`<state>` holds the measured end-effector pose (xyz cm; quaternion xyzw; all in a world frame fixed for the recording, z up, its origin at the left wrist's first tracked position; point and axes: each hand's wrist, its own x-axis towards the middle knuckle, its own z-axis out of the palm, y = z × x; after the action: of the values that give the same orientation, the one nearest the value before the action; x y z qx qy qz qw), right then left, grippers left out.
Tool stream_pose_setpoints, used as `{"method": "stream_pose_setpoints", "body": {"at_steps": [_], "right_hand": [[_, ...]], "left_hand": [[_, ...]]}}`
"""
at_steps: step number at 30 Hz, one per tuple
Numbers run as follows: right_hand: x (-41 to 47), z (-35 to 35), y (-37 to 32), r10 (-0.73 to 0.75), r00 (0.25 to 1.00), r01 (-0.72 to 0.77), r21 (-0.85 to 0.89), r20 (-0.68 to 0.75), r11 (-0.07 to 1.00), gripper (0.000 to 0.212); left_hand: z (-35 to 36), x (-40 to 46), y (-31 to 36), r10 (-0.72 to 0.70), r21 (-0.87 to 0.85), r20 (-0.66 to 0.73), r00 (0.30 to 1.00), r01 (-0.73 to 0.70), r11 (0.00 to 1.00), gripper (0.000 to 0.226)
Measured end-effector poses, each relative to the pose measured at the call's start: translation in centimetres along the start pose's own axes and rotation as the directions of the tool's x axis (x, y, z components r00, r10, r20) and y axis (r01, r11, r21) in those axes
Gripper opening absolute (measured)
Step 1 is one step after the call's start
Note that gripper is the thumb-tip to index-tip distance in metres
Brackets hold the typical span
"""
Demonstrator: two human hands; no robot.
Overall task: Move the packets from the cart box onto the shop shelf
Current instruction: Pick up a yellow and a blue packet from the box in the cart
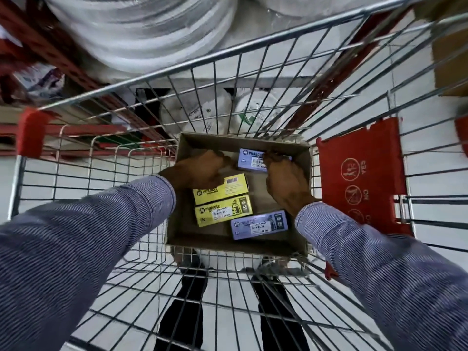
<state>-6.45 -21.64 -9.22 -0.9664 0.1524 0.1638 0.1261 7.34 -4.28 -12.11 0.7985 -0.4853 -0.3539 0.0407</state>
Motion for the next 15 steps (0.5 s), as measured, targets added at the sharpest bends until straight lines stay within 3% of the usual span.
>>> {"method": "stream_pose_setpoints", "body": {"at_steps": [6,15], "right_hand": [[0.4,0.5,0.2,-0.003,1.000,0.003,-0.038,0.016,0.999,0.054],[0.8,1.1,0.3,-0.022,0.998,0.025,-0.068,0.051,0.997,0.055]], "left_hand": [[0.2,0.3,-1.1,0.055,-0.176,0.080,0.995,-0.041,0.983,0.051],[1.4,1.1,-1.5,0.091,-0.268,0.110,0.990,-0.059,0.962,0.057]]}}
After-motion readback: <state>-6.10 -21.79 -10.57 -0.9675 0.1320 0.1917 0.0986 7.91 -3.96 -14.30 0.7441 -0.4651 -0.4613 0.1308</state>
